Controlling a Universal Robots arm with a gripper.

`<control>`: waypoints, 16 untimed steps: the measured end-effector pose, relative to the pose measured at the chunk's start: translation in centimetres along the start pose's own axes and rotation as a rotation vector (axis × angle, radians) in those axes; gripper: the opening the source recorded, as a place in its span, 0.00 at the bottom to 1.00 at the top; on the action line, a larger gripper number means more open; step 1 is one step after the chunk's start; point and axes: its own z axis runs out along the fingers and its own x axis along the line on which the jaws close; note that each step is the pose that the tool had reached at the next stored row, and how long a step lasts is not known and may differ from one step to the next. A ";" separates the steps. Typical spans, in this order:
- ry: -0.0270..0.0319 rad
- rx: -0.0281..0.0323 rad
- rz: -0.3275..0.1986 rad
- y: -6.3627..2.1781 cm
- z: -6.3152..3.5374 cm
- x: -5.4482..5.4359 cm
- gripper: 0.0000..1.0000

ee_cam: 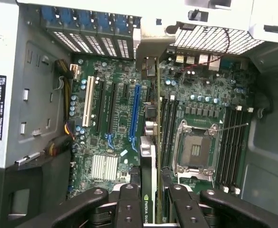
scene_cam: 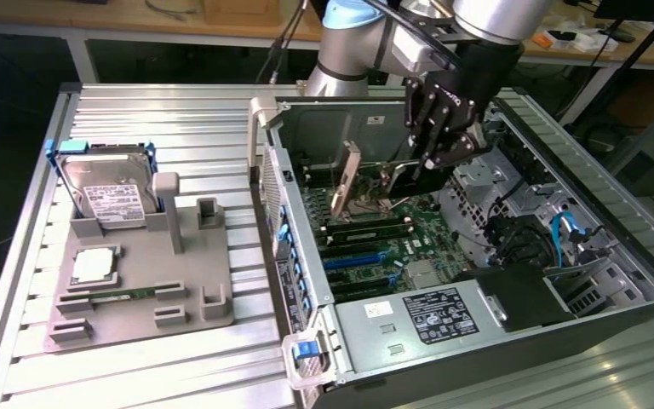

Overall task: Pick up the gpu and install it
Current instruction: 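Insert the gpu into the slot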

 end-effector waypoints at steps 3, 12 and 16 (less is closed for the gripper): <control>-0.0009 0.0003 0.030 -0.01 0.44 0.0 0.27; -0.0028 -0.0001 0.101 -0.06 2.03 0.0 0.27; -0.0028 0.0018 0.103 -0.05 2.78 0.2 0.27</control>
